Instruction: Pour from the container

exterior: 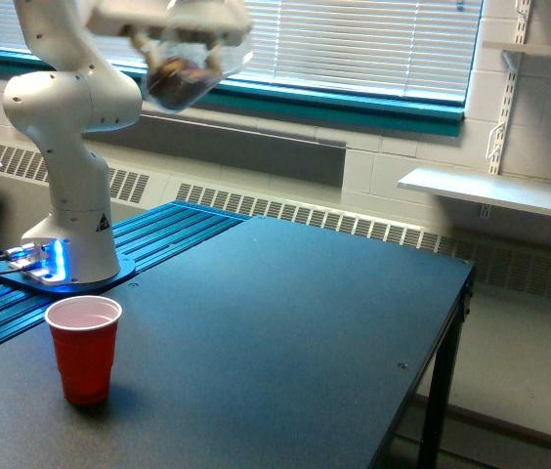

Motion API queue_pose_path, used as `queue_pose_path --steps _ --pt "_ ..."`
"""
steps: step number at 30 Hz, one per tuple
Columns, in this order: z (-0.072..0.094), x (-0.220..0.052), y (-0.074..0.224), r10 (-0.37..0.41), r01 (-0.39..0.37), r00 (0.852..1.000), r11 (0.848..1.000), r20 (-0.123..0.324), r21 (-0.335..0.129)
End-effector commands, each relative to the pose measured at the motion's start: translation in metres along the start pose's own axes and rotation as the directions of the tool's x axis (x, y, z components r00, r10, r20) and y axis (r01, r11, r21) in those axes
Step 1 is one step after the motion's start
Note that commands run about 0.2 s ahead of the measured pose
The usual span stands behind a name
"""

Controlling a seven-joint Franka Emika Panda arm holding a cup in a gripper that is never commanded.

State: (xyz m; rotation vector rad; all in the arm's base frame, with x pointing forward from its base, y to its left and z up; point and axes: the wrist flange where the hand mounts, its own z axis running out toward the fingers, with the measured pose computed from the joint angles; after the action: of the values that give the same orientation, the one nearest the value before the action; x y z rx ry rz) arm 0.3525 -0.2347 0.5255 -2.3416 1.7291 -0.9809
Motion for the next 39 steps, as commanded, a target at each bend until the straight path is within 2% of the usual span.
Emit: queue_pose_path --steps 1,7,9,26,39 --pt "0.007 -0.015 0.032 0.044 -0.043 0.999 0.998 0.02 -0.039" --pt "0.016 -0.035 0.063 0.069 -0.065 0.996 0.995 0.051 -0.072" --pt "0.018 -0.039 0.074 0.078 -0.073 0.996 0.993 0.05 -0.094" --pt "0.027 -0.068 0.14 0.163 -0.148 0.984 0.973 0.072 -0.18" --pt "0.038 -0.087 0.163 0.215 -0.184 0.97 0.955 0.114 -0.234"
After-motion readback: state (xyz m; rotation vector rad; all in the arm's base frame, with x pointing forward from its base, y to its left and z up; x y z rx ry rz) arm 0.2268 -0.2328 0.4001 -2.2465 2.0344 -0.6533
